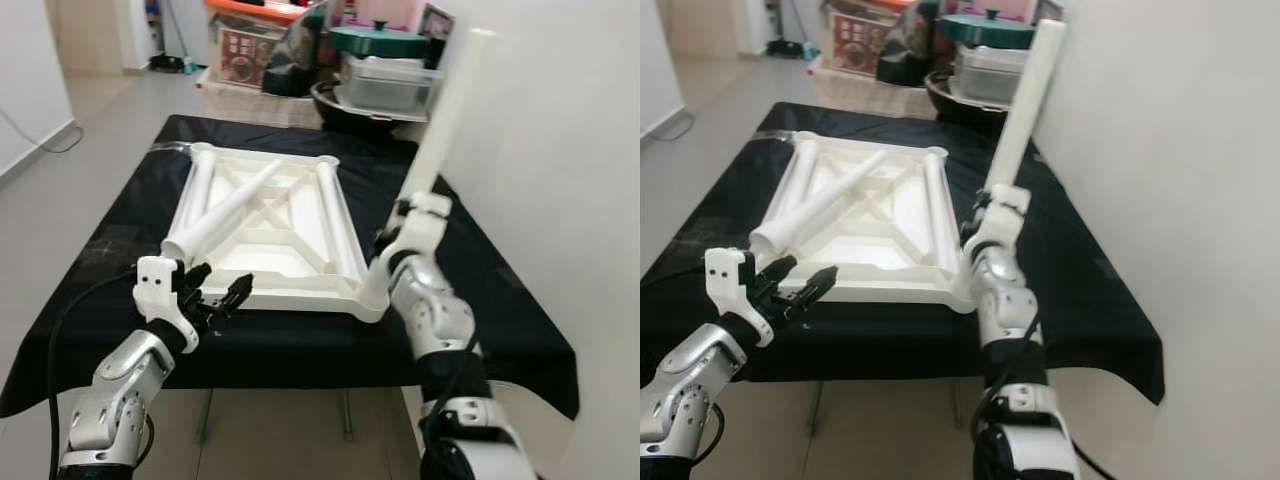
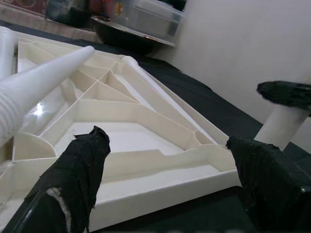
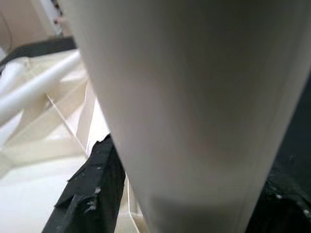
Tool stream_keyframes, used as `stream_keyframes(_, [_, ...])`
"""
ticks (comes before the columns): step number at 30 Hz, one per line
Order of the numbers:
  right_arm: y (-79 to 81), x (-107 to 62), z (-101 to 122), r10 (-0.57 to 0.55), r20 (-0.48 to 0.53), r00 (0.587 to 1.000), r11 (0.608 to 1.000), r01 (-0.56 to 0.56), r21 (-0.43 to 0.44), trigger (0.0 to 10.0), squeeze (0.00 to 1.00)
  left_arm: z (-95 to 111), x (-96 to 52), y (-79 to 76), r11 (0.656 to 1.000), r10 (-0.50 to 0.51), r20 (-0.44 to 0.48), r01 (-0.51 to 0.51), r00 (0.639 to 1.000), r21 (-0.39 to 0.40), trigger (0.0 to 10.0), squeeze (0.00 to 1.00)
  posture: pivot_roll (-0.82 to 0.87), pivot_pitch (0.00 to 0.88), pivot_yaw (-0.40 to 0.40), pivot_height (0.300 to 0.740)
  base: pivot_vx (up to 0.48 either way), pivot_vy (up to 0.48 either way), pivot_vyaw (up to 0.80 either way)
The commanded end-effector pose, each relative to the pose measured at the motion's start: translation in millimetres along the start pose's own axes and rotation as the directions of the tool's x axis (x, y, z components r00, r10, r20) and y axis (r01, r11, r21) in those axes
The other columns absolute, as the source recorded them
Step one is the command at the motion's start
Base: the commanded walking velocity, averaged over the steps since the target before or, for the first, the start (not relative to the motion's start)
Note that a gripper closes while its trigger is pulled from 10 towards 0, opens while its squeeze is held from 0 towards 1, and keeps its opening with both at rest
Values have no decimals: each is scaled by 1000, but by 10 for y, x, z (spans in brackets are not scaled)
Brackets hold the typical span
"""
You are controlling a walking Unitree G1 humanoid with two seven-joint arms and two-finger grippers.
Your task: Building children table
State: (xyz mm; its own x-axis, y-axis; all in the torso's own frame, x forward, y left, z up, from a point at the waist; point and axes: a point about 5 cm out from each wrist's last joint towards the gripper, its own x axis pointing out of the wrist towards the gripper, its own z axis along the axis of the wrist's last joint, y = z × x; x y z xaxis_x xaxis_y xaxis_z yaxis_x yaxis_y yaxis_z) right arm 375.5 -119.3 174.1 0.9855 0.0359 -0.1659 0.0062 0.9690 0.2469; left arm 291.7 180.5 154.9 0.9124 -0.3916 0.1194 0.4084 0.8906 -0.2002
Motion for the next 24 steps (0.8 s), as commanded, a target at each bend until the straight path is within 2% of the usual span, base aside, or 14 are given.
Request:
stream_keyframes(1, [79, 28, 146, 77, 44, 996, 997, -77, -10, 10000, 678, -41, 0, -6, 1000, -1, -10, 0, 1000, -11, 10000, 0, 174, 0, -167, 740, 0, 0, 0])
stream_keyframes(2, [87, 39, 199, 99, 59, 993, 995, -98, -18, 10000, 0, -42, -1, -6, 1000, 0, -10, 0, 1000, -11, 10000, 0, 174, 0, -167, 740, 0, 0, 0])
stream_keyframes(5, [138, 42, 335, 213, 92, 973, 977, -214, -8, 10000, 0, -43, -3, -7, 1000, 0, -9, 0, 1000, -11, 10000, 0, 171, 0, -164, 740, 0, 0, 0])
stream_keyframes(6, [203, 10, 468, 381, 127, 916, 924, -381, -25, 10000, 0, -44, -2, -7, 1000, -1, -10, 1, 1000, -11, 10000, 0, 168, 0, -165, 740, 0, 0, 0])
stream_keyframes(8, [203, 10, 468, 381, 127, 916, 924, -381, -25, 10000, 0, -44, -2, -7, 1000, -1, -10, 1, 1000, -11, 10000, 0, 168, 0, -165, 740, 0, 0, 0])
stream_keyframes(9, [223, -95, 594, 650, 137, 748, 760, -638, -124, 10000, 0, -44, 1, -8, 1000, -7, -9, 7, 1000, -15, 10000, 0, 168, 0, -165, 740, 0, 0, 0])
stream_keyframes(10, [223, -95, 594, 650, 137, 748, 760, -638, -124, 10000, 0, -44, 1, -8, 1000, -7, -9, 7, 1000, -15, 10000, 0, 168, 0, -165, 740, 0, 0, 0])
stream_keyframes(12, [173, -138, 518, 776, 30, 630, 625, -763, -166, 10000, 0, -45, 16, -15, 1000, -12, -8, 12, 1000, -17, 10000, 0, 163, 0, -164, 740, 0, 0, 0])
stream_keyframes(16, [181, -112, 402, 809, -59, 584, 569, -805, -169, 10000, 0, -49, 22, -16, 1000, -13, -8, 12, 1000, -17, 10000, 0, 169, 0, -171, 740, 0, 0, 0])
stream_keyframes(17, [195, -83, 351, 803, -81, 590, 572, -803, -169, 8627, 0, -52, 23, -18, 1000, -11, -8, 11, 1000, -17, 10000, 0, 175, 0, -177, 740, 0, 0, 0])
stream_keyframes(19, [203, -62, 320, 797, -92, 597, 578, -798, -171, 8627, 0, -54, 23, -19, 1000, -10, -7, 10, 1000, -16, 10000, 0, 175, 0, -177, 740, 0, 0, 0])
stream_keyframes(21, [177, 29, 216, 734, -119, 669, 649, -742, -168, 157, 0, -59, 14, -20, 1000, -6, -6, 6, 1000, -16, 10000, 0, 185, 0, -184, 740, 0, 0, 0])
stream_keyframes(23, [150, 64, 182, 705, -128, 697, 679, -716, -164, 157, 0, -60, 11, -21, 1000, -4, -6, 4, 1000, -16, 10000, 0, 185, 0, -184, 740, 0, 0, 0])
stream_keyframes(24, [84, 118, 162, 641, -131, 756, 741, -654, -155, 0, 0, -61, 8, -22, 1000, -4, -5, 4, 1000, -16, 10000, 0, 183, 0, -182, 740, 0, 0, 0])
